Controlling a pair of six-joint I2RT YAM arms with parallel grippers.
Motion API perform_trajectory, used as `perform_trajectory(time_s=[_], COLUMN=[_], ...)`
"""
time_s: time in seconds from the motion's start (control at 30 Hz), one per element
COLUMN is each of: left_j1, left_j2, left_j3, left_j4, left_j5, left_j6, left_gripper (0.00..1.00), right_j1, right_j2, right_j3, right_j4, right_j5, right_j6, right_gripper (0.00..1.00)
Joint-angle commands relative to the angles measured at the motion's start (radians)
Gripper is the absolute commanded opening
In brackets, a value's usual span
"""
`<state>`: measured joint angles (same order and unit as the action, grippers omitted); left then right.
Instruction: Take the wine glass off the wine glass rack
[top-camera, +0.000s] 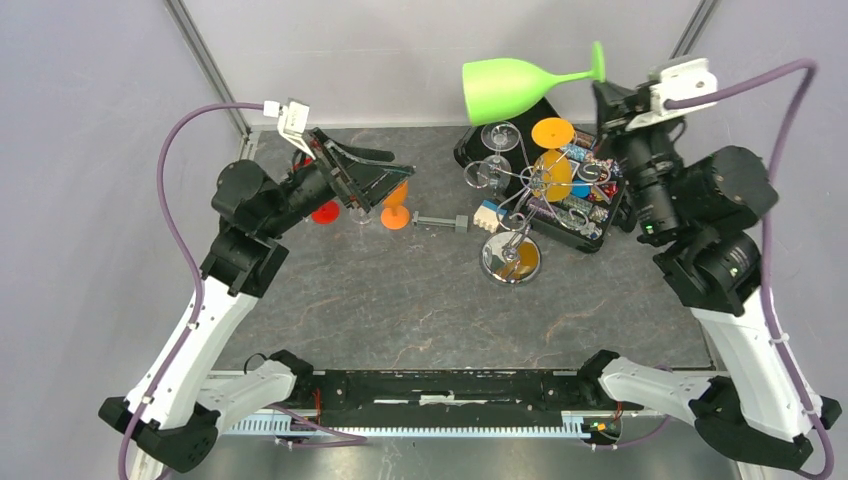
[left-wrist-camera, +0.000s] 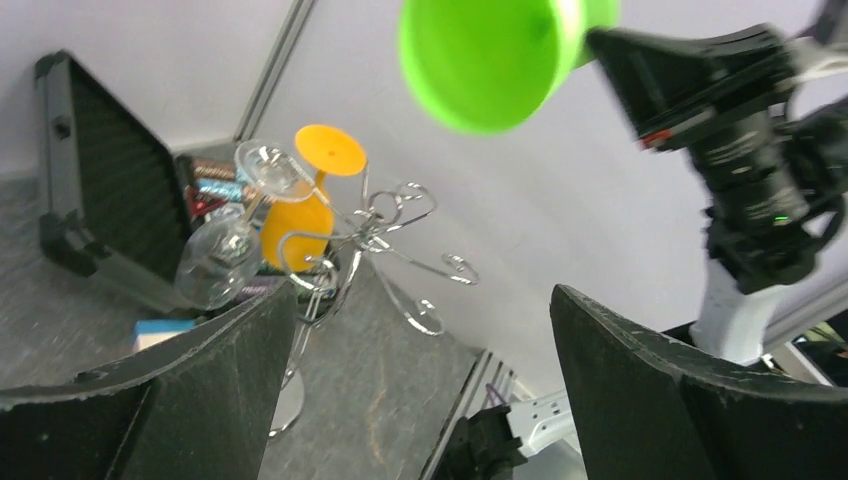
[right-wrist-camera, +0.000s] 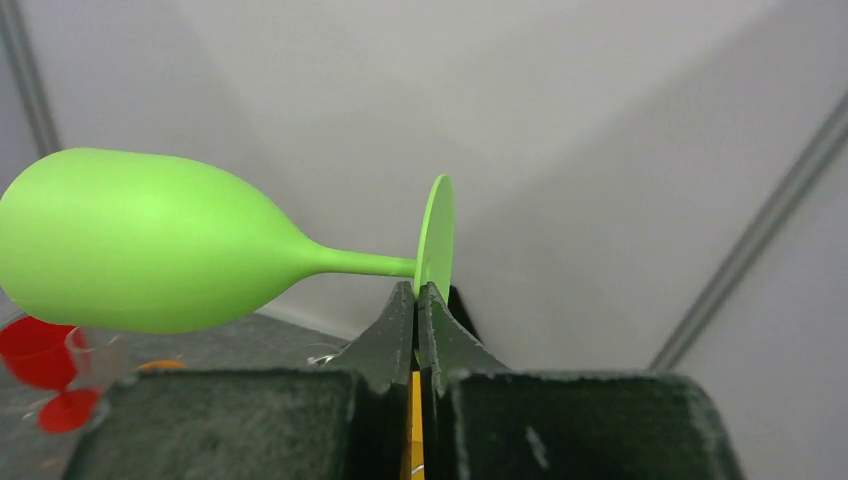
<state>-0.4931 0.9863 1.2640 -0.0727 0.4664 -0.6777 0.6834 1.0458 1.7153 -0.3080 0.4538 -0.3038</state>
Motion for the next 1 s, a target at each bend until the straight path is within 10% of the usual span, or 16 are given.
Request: perform_trajectory(time_s=[0.0, 0.7, 0.97], left_j1=[0.003, 0.003, 0.003], left_j2=[-0.063, -0.012, -0.019], left_j3=[-0.032, -0.116, -0.13], left_j4=[0.215, 0.27, 0.284], left_j5=[0.027, -0.031, -0.052], left_j6=[-0.103, -0.438, -0.447], left_gripper=[0.99, 0.94, 0.52], right_j1=[0.001, 0.002, 0.001], right_j2=[0.018, 0.069, 0.089], right_j3=[-0.058, -0.249, -0.273], right_j4=[0.033, 0.242, 0.244], right_j5=[-0.244, -0.475, -0.488], right_j6=[0.159, 0.286, 0.279], right_gripper=[0.0, 0.0, 0.0])
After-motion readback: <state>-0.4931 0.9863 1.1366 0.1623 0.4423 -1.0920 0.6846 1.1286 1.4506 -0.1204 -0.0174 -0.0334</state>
